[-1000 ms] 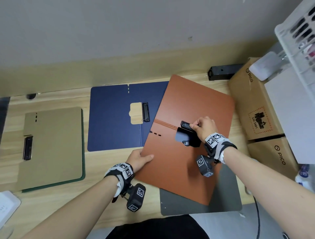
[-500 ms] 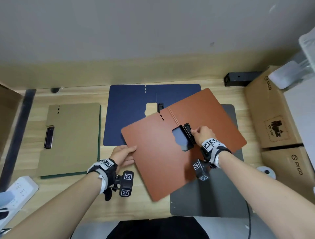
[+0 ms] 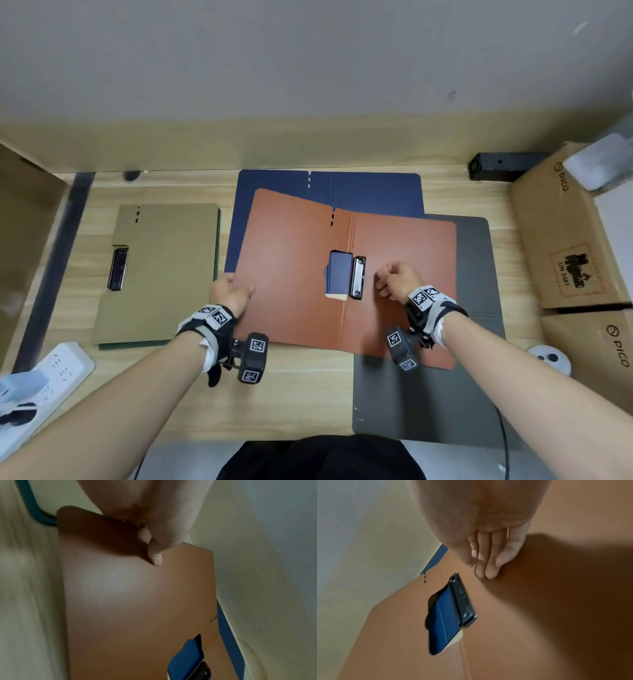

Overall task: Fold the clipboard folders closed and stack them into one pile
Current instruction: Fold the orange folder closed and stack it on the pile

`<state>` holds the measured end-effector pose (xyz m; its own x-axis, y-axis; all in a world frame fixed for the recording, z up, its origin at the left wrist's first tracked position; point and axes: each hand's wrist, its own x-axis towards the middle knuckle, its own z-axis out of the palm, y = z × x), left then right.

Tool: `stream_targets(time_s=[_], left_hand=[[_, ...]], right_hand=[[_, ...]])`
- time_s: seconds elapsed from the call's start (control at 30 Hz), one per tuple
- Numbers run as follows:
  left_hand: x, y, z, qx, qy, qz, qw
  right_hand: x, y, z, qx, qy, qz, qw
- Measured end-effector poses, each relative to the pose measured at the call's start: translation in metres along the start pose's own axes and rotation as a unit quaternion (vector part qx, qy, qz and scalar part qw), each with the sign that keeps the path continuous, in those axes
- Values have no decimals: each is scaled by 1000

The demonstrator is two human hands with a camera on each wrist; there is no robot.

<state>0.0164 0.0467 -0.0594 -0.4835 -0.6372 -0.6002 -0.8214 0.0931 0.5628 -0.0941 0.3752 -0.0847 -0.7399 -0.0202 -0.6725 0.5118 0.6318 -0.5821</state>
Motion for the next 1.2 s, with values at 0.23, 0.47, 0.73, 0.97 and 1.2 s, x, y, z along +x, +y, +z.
stream_targets(time_s=[0.23, 0.47, 0.73, 0.97, 1.2], left_hand=[[1, 17, -29, 41, 42, 12, 998], [-14, 8, -32, 82, 24, 26, 996], [-17, -7, -48, 96, 35, -3, 995], [-14, 0, -71, 50, 24, -22, 998], [-48, 57, -85, 13, -114, 35, 993]], right_hand=[[-11, 17, -40, -100, 196, -7, 975], [-27, 29, -47, -110, 204, 69, 970], [-27, 12, -39, -122, 191, 112, 967], [-26, 0, -44, -19, 180, 56, 982], [-15, 4, -48, 5, 131, 50, 990]])
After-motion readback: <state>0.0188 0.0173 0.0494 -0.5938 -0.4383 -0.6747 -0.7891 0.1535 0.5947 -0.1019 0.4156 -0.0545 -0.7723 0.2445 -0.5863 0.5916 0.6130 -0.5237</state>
